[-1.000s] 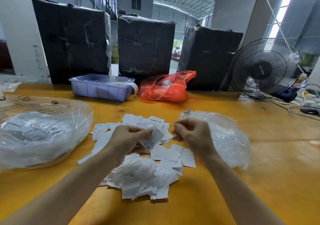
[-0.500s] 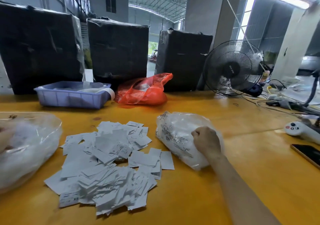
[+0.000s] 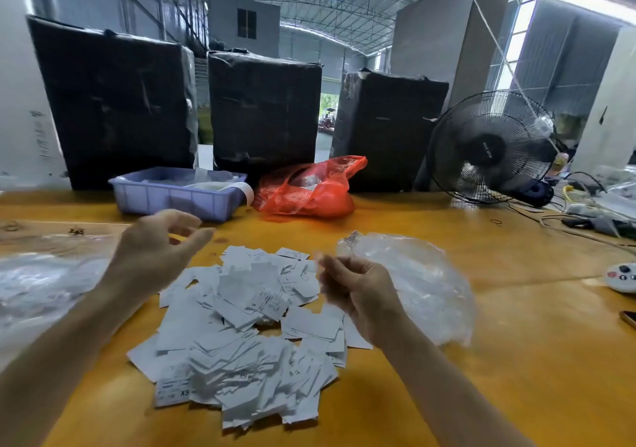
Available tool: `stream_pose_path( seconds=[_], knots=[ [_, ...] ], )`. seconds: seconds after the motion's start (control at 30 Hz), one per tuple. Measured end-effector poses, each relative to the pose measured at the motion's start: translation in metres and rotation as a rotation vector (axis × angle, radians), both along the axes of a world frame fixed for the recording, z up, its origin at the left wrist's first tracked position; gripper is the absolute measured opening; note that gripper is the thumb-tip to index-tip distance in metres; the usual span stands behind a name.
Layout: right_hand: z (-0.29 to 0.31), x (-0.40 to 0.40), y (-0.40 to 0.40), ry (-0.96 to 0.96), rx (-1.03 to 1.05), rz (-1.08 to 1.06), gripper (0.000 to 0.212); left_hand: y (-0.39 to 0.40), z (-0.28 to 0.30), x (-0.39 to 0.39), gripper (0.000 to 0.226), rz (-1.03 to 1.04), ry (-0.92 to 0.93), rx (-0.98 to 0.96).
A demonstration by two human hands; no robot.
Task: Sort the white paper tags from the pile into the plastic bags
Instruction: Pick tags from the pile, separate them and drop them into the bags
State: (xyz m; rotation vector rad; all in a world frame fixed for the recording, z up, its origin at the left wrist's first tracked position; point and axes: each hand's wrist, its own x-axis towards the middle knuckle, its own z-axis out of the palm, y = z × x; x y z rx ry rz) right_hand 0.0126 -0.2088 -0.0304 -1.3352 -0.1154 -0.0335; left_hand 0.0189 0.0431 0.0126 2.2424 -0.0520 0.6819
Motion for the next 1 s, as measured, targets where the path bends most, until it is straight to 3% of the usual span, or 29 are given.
stream_pose_path(
  seconds=[0.1,0.2,0.33,0.43,0.57,0.73,0.9,0.97,1.0],
  knots=[
    [-0.010,-0.008,0.026,-0.023,-0.085,0.066,0.026,-0.054,-0.010,-0.017,0.056,-0.469,0.427,-0.314],
    [-0.014,-0.012,0.033,-0.065,-0.121,0.061,0.039,-0.070,-0.034,-0.016,0.060,-0.564,0.623,-0.463],
    [-0.016,-0.013,0.034,-0.067,-0.138,0.071,0.040,-0.073,-0.051,-0.013,0.028,-0.516,0.574,-0.627],
    [-0.015,-0.013,0.034,-0.043,-0.114,0.126,0.046,-0.071,-0.052,-0.012,0.015,-0.446,0.518,-0.691],
    [-0.013,-0.014,0.031,-0.076,-0.231,0.165,0.051,-0.069,-0.053,-0.010,0.014,-0.406,0.456,-0.722],
    [-0.016,-0.011,0.028,0.020,-0.170,0.166,0.020,-0.067,-0.057,-0.008,0.017,-0.396,0.456,-0.757],
    [-0.016,-0.008,0.027,0.102,-0.022,0.127,0.028,-0.070,-0.058,-0.006,0.012,-0.374,0.437,-0.833],
    [-0.016,-0.007,0.026,0.064,-0.044,0.058,0.028,-0.069,-0.057,-0.006,0.008,-0.375,0.450,-0.831],
    [-0.016,-0.007,0.024,0.028,-0.087,0.025,0.029,-0.068,-0.056,-0.006,0.018,-0.390,0.468,-0.800]
  ],
)
